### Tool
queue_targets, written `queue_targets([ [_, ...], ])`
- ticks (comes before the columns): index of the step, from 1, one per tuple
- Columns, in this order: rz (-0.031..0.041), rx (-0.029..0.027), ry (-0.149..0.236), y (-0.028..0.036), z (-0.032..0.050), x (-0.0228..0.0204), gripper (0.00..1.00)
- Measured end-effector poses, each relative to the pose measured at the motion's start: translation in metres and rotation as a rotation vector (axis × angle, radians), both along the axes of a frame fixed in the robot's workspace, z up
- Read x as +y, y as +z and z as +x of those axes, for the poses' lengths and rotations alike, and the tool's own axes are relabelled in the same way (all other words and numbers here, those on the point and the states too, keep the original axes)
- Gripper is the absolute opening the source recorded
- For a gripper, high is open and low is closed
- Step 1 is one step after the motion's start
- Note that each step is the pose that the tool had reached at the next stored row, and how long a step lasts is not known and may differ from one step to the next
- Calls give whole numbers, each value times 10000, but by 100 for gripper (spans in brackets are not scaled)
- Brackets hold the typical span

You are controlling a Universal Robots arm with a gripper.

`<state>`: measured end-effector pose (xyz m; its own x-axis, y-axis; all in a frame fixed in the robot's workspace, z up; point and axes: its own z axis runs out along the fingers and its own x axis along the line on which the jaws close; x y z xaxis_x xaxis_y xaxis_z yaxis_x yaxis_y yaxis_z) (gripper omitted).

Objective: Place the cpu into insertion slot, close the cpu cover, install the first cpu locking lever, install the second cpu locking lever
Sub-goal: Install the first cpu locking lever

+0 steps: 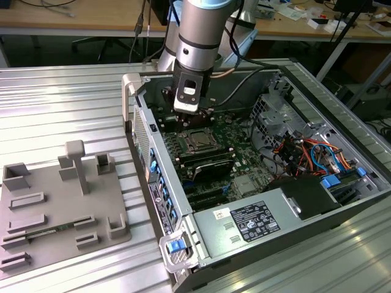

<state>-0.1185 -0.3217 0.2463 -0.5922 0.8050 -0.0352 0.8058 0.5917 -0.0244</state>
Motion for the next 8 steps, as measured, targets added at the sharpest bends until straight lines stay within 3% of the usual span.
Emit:
queue_targets([
  [1,23,0,278,-10,-66,2,11],
  [2,22,-1,322,-12,-148,11,11],
  [8,24,-1,1499,-19,-149,25,11],
])
